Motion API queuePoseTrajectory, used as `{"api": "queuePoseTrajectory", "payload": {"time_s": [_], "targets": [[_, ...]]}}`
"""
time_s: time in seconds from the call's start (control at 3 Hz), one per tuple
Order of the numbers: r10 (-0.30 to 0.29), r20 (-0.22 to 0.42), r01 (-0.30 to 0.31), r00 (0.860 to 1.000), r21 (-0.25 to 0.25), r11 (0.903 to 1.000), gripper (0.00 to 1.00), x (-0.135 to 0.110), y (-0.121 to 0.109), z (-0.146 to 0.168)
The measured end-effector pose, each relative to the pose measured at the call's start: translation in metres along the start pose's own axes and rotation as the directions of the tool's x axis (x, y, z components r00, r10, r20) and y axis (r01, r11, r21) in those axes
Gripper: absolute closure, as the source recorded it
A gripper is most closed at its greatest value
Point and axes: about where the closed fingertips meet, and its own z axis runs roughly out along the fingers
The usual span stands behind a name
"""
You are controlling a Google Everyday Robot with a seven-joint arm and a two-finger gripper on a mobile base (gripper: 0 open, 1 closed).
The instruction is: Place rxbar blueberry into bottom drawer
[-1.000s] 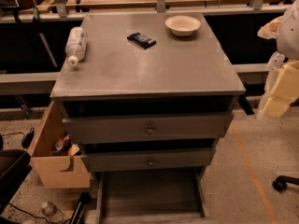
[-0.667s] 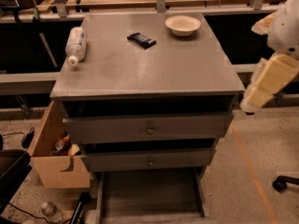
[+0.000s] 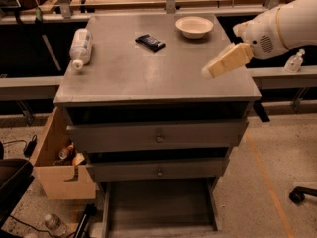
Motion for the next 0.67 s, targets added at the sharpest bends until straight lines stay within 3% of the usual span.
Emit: {"api": "queuePoseTrajectory", "payload": {"time_s": [0.33, 0.67], "targets": [[0.02, 0.229, -0.022, 0.973, 0.009, 0.9997, 0.0, -0.03, -0.032, 0.043], [0.016, 0.291, -0.035, 0.957, 0.06, 0.9976, 0.0, -0.042, -0.05, 0.055]]}}
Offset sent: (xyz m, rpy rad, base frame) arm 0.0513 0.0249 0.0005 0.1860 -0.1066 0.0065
